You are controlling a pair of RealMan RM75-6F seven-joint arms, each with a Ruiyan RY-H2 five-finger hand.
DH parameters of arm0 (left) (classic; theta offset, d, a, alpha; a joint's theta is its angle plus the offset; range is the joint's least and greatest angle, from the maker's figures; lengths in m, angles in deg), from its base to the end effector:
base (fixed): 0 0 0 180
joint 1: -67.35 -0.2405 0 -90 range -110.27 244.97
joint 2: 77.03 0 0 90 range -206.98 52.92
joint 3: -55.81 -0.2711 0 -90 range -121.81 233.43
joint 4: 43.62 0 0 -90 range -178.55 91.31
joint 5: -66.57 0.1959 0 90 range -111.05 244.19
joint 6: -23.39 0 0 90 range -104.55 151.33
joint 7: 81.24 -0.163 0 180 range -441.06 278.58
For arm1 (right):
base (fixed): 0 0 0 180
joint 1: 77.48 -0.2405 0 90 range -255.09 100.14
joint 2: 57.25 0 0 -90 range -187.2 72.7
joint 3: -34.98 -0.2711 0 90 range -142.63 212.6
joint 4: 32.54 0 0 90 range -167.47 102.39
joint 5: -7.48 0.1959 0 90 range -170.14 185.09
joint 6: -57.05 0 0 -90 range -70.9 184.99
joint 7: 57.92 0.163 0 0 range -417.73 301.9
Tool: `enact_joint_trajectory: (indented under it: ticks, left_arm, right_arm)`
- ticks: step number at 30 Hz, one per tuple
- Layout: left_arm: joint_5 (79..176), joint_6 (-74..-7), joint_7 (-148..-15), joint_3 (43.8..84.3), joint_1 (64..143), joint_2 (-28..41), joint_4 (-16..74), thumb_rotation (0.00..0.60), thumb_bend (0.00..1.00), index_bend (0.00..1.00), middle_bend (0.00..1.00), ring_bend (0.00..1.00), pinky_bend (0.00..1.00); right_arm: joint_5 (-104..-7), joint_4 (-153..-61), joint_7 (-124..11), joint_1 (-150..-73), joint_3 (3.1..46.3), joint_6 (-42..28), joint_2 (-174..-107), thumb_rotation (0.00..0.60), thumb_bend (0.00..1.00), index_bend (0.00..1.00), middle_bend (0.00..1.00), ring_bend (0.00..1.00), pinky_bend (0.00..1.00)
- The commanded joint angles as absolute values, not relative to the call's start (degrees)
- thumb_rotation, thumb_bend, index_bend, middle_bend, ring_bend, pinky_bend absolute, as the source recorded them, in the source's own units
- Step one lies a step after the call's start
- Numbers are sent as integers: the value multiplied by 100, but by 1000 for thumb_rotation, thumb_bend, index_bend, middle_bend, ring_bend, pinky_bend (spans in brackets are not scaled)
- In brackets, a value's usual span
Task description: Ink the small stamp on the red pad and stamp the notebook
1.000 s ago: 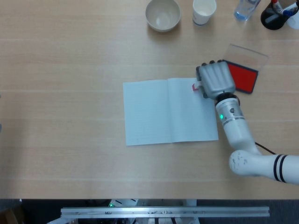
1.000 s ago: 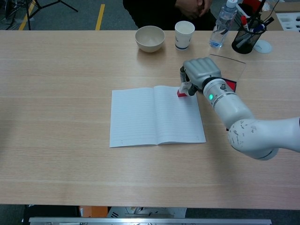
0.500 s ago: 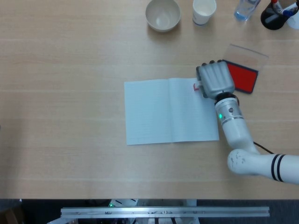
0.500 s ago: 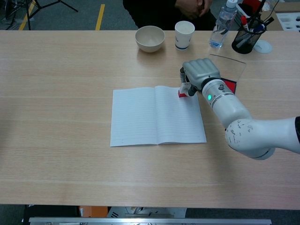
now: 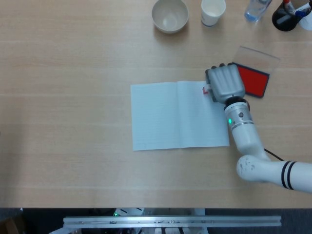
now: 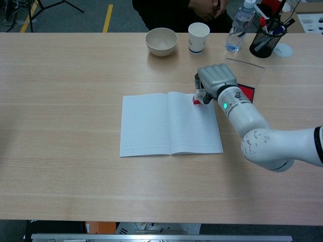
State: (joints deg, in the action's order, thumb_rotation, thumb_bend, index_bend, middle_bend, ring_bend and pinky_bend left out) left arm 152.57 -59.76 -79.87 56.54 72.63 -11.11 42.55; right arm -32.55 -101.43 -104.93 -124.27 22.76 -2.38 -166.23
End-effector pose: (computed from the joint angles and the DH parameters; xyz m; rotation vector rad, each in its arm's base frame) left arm -0.3408 0.1964 0.1680 -1.4351 -0.9087 -0.8271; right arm -0.1631 -0.3709 -0.0995 1.7628 -0.9179 0.5450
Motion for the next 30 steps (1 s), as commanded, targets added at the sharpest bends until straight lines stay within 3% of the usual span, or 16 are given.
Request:
enact_joint_trajectory:
  ticks: [1,13,30]
  left_arm:
    - [15253,-5975,-7987,5656,7262,-1109,4252,600,260,242,241,208,205]
    - [15255,-5986,-7975,5664,7257,-1106,4242,600,260,240,239,208,205]
    - [15255,-6001,-7966,5680,7255,-1129,4273,600,260,240,239,208,205]
  right_arm:
    - [-3250,-10109,-10485,-12424,2267,-218,-16640,600,407,710,490,388,398]
    - [-3331,-10160,-10369,-12388,2202,-210,-16623,600,407,713,491,388,398]
    - [-3243,-11470,-10081,-12222,1949,-409,-15769,600,407,713,491,388,398]
